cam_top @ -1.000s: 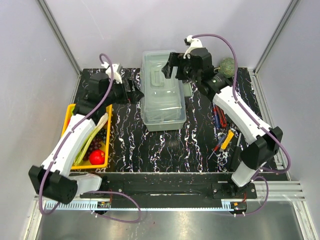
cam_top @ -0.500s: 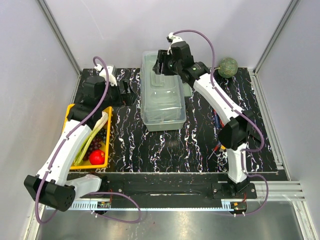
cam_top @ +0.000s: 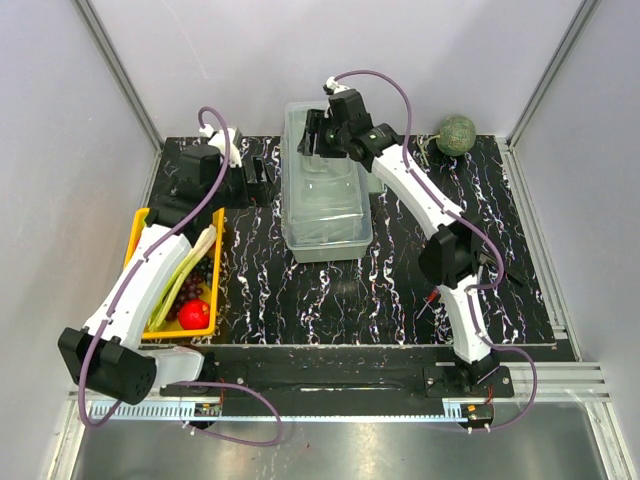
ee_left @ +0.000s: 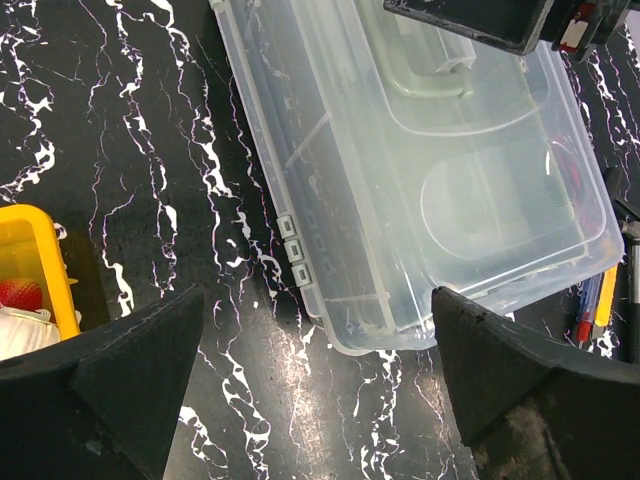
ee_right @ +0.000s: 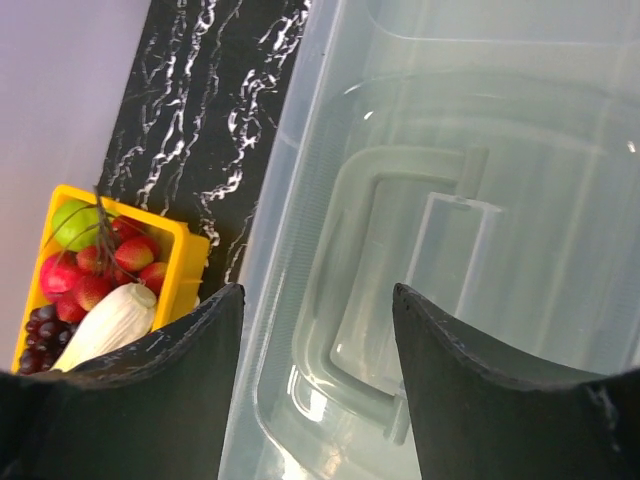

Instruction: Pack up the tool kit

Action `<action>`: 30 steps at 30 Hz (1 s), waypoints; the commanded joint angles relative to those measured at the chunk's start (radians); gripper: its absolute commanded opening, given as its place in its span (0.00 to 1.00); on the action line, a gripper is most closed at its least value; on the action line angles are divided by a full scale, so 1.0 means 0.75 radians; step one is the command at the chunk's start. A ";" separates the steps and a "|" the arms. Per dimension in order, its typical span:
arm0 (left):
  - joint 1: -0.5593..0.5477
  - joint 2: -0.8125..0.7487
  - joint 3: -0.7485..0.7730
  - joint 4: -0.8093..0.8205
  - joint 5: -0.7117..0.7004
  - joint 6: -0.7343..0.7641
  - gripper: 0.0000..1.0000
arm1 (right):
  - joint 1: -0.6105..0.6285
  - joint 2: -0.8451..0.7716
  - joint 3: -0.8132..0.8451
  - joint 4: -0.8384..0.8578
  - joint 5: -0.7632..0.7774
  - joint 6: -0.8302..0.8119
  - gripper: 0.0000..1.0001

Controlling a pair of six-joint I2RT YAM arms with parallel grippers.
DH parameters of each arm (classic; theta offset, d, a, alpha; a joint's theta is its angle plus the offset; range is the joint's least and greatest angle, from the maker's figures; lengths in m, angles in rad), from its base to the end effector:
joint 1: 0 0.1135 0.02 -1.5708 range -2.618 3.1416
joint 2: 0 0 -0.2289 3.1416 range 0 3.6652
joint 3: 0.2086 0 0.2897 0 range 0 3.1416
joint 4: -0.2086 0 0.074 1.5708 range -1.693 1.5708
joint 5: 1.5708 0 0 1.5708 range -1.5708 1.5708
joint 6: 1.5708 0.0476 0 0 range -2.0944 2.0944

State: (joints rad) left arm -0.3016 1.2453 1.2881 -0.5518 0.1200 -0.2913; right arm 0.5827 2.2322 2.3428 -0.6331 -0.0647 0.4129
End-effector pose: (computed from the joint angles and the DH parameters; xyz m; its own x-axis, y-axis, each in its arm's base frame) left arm 0.3165 -0.1044 0.3434 -0.5591 -0.1247 -0.8197 0.2445 0.9199 -0.3067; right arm 0.4500 0.3002 0.3244 -0.6208 0.0704 -0.7808 -0.3786 0.8452 0.3773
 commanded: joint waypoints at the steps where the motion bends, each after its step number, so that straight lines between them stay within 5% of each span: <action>1: 0.003 0.011 0.052 0.044 -0.013 0.000 0.99 | 0.011 0.038 0.093 -0.005 -0.077 0.040 0.68; 16: 0.003 0.115 -0.032 0.183 0.169 -0.109 0.99 | 0.010 0.196 0.237 -0.072 -0.167 0.157 0.68; 30: 0.007 0.203 0.088 0.202 0.175 -0.092 0.99 | -0.102 0.057 -0.105 0.463 -0.897 0.507 0.68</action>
State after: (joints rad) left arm -0.3008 1.3792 1.2819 -0.4633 0.2317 -0.3569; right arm 0.4885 2.3184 2.3409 -0.4496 -0.4870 0.6636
